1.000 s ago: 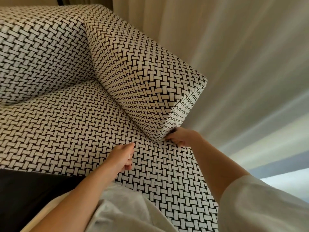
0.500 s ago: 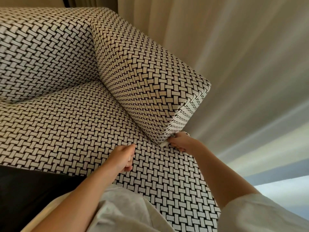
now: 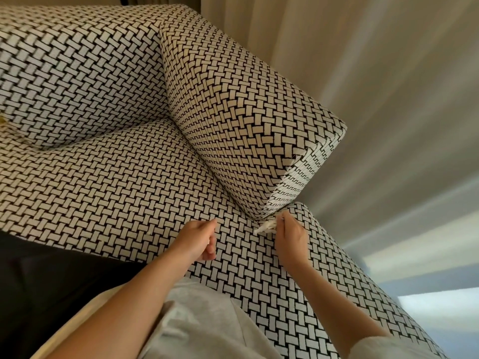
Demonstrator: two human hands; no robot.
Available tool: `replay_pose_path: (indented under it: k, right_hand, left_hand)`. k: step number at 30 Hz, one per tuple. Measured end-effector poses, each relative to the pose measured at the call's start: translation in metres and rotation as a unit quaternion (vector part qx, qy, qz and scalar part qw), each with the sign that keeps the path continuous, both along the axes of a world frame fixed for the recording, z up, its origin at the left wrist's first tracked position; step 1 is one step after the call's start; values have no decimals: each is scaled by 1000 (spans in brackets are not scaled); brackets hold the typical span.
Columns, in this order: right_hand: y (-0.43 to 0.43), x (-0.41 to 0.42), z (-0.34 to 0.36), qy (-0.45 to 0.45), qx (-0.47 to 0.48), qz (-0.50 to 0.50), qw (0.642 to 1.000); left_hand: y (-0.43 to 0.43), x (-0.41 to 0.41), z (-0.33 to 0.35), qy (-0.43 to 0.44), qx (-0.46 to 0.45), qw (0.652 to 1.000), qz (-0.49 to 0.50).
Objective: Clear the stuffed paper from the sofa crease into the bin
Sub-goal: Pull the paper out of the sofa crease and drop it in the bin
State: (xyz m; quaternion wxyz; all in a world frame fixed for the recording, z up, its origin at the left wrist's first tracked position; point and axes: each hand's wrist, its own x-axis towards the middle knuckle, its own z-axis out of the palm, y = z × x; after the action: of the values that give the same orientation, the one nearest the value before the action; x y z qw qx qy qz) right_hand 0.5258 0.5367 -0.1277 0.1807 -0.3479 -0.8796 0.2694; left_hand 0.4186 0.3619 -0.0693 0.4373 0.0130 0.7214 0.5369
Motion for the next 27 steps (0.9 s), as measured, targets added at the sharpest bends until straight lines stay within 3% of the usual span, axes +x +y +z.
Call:
replay_pose_path:
  k: [6,10,14,19,21,23,25,27]
  right_hand:
    - [-43,-6,18,157,-46,109,980]
    - [-72,-24,32,190,-30,170,967]
    - [-86,-37,29,125,72,191,971]
    - [-91,-38,37,-31,109,247,962]
    - [-89,-36,42,-67,73,319,943]
    - [-84,-32,44,-25,-25,346,938]
    - [-77,-25,44,70,-115,306,943]
    - [-64,-18,41,119,-148,199,961]
  left_hand:
    - [3,8,6,-49,6,998,23]
    - [2,11,17,-119,55,991,-10]
    - [0,13,24,-149,80,985,-24]
    - [0,9,15,-67,48,995,50]
    - [1,5,13,-37,27,994,96]
    - [2,2,13,-23,25,992,122]
    - [3,1,13,-28,34,991,129]
    - [1,0,10,-48,39,990,129]
